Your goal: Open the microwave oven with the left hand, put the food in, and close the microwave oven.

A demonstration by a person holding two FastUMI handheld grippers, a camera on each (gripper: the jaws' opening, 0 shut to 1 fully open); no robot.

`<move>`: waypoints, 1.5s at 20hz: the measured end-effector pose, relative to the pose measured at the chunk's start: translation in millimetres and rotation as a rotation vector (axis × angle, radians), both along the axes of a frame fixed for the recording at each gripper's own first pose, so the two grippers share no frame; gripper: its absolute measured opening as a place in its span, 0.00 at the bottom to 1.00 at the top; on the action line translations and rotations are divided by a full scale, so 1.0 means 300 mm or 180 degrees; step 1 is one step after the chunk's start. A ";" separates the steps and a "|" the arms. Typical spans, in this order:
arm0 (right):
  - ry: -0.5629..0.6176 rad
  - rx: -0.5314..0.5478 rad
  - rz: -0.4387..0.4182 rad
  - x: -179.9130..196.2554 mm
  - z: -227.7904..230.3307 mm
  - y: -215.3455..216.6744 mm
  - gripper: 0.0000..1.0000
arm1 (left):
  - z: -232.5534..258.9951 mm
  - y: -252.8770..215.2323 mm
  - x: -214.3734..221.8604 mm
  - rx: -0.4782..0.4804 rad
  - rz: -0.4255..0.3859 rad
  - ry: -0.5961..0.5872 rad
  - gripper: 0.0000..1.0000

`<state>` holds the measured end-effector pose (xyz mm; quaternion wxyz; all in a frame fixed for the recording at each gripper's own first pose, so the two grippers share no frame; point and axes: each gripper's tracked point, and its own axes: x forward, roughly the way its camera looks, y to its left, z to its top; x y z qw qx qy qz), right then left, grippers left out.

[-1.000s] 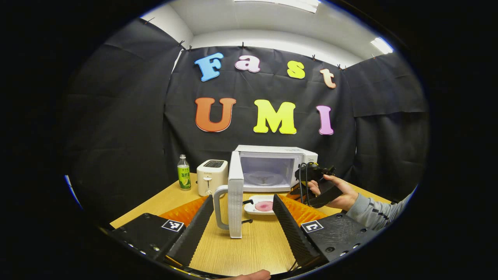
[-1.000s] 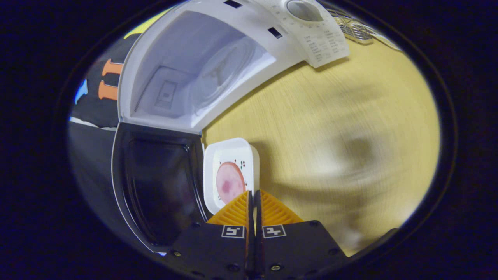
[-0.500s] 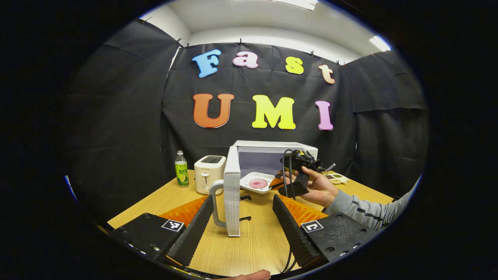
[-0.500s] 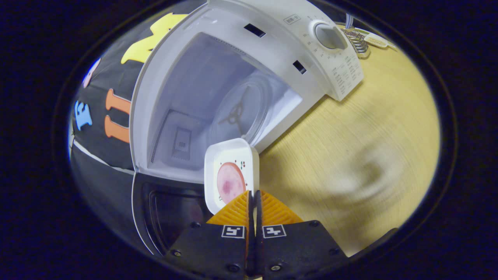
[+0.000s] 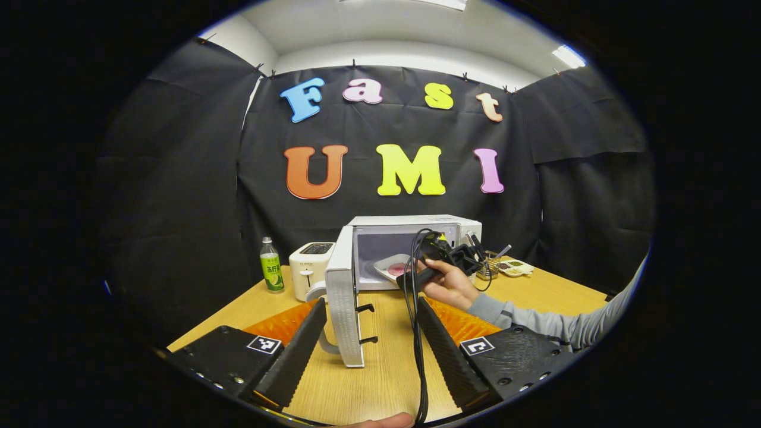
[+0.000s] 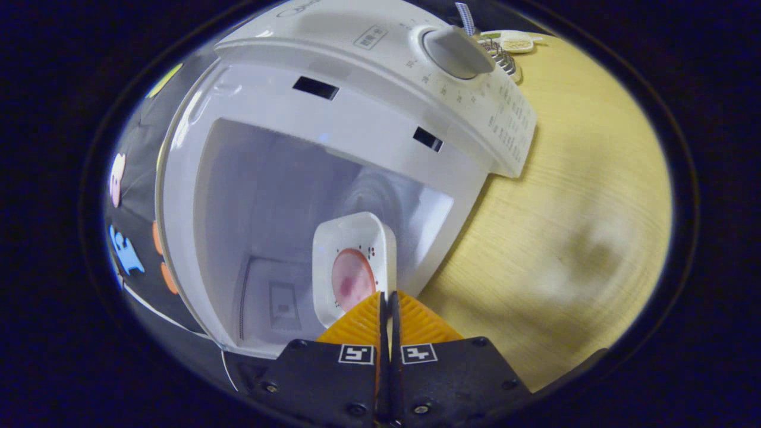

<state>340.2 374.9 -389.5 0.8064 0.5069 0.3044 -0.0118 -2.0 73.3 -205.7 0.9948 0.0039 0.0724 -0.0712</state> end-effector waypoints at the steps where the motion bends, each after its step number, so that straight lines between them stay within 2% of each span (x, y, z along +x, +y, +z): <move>1: -0.0094 0.0111 -0.0114 0.028 -0.001 0.000 0.04 | -0.002 -0.003 0.006 0.0007 -0.0005 0.0003 0.93; 3: -0.0178 0.0347 -0.0196 0.062 -0.002 0.017 0.04 | -0.011 -0.007 0.017 0.0006 -0.0007 0.0026 0.93; 6: -0.0316 0.0429 -0.0135 0.094 0.003 0.025 0.08 | -0.022 -0.014 0.023 -0.0048 -0.0029 0.0048 0.93; 7: -0.0363 0.0357 -0.0093 0.103 0.003 0.023 0.11 | -0.023 -0.016 0.025 -0.0061 -0.0034 0.0048 0.93; 8: -0.0398 0.0259 -0.0082 0.106 0.003 0.023 0.22 | -0.029 -0.016 0.026 -0.0068 -0.0038 0.0056 0.93; 9: -0.0425 0.0177 -0.0086 0.102 0.010 0.011 0.13 | -0.034 -0.020 0.024 -0.0076 -0.0058 0.0074 0.93; 13: -0.0539 -0.0008 0.0020 0.097 0.017 0.019 0.18 | -0.043 -0.019 0.022 -0.0105 -0.0051 0.0104 0.93; 14: -0.0567 -0.0005 0.0111 0.083 0.026 0.035 0.25 | -0.040 -0.016 0.019 -0.0106 -0.0038 0.0097 0.93; 15: -0.0579 -0.0034 0.0205 0.065 0.027 0.054 0.19 | -0.038 -0.014 0.016 -0.0102 -0.0027 0.0090 0.93; 16: -0.0603 -0.0089 0.0253 0.049 0.031 0.059 0.29 | -0.038 -0.007 0.015 -0.0095 -0.0013 0.0086 0.93; 17: -0.0652 -0.0170 0.0291 0.032 0.043 0.060 0.47 | -0.035 0.002 0.016 -0.0092 0.0009 0.0085 0.93; 18: -0.0701 -0.0278 0.0322 0.019 0.045 0.058 0.55 | -0.032 0.011 0.017 -0.0096 0.0031 0.0088 0.93; 19: -0.0773 -0.0369 0.0364 0.005 0.058 0.054 0.75 | -0.027 0.024 0.015 -0.0107 0.0059 0.0085 0.93; 20: -0.0838 -0.0488 0.0428 -0.017 0.077 0.053 0.86 | -0.020 0.037 0.011 -0.0102 0.0098 0.0073 0.93; 21: -0.0932 -0.0596 0.0484 -0.037 0.100 0.046 0.90 | -0.014 0.057 0.009 -0.0081 0.0152 0.0046 0.93; 22: -0.1045 -0.0738 0.0554 -0.065 0.124 0.043 0.99 | -0.015 0.081 0.006 -0.0049 0.0219 0.0033 0.93; 25: -0.1408 -0.1241 0.0831 -0.153 0.206 0.026 0.99 | -0.016 0.138 -0.007 -0.0031 0.0355 0.0046 0.93; 28: -0.1745 -0.1984 0.1269 -0.262 0.279 -0.011 0.99 | -0.003 0.187 -0.021 -0.0058 0.0440 0.0035 0.93; 30: -0.2015 -0.2281 0.1439 -0.334 0.361 -0.034 1.00 | 0.004 0.216 -0.024 -0.0034 0.0495 0.0003 0.93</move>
